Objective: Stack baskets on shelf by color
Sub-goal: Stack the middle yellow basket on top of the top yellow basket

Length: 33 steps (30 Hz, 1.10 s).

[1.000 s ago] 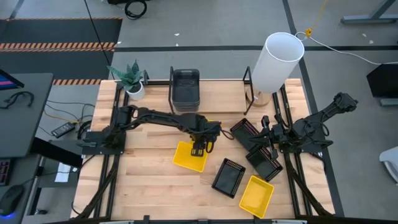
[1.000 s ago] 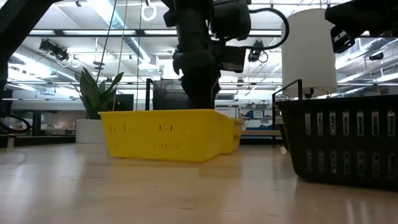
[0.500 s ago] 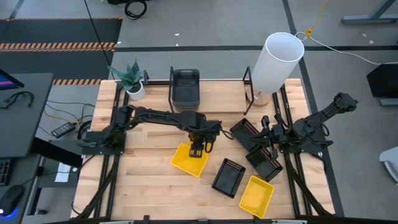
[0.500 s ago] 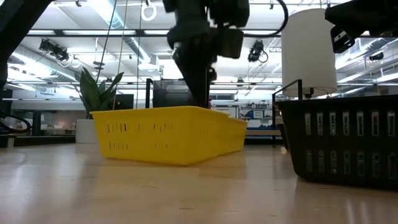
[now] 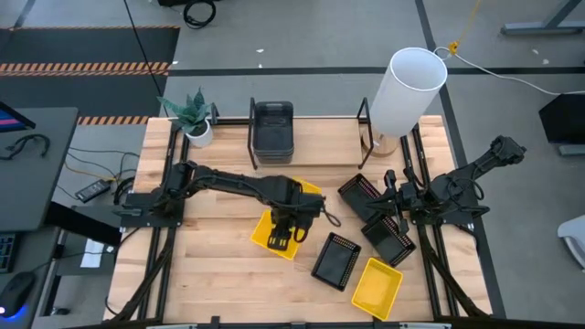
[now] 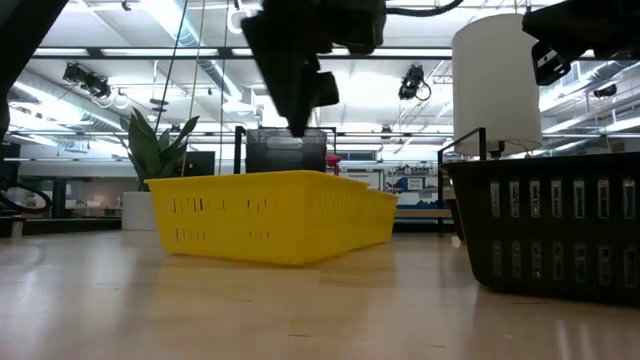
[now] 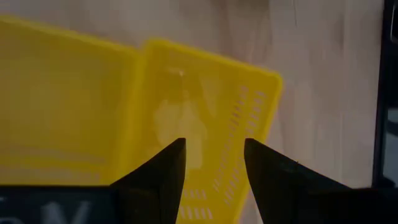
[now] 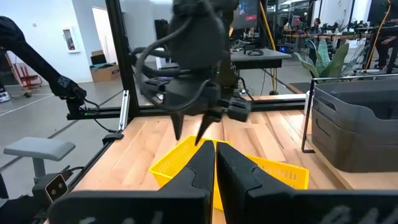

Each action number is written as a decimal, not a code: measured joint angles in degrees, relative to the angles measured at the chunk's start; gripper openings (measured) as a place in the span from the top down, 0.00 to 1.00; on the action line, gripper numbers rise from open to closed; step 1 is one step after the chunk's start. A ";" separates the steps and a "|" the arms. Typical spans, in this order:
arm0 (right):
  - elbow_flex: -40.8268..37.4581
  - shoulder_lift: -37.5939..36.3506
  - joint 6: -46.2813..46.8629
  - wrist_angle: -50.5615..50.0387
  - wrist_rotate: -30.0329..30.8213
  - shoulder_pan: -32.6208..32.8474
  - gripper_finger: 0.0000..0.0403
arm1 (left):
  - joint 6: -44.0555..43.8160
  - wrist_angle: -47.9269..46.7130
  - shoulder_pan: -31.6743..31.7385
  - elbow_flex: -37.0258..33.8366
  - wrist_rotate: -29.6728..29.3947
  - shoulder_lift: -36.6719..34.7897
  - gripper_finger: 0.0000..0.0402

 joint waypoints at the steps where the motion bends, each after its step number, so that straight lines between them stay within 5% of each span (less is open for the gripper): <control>1: 0.00 0.02 0.00 -0.01 0.00 -0.01 0.94 | -0.05 -0.65 -0.58 0.00 0.00 0.00 0.57; 10: 0.00 0.02 0.00 -0.02 0.00 0.01 0.94 | -5.78 1.76 -7.14 -4.05 -1.10 0.07 0.57; 24: 0.00 0.02 0.00 -0.02 0.01 0.01 0.94 | -4.39 3.90 -15.20 -7.15 -18.48 0.26 0.57; 33: 0.00 0.02 0.00 -0.02 0.01 0.00 0.94 | -3.51 4.98 -15.54 -7.15 -18.93 2.35 0.57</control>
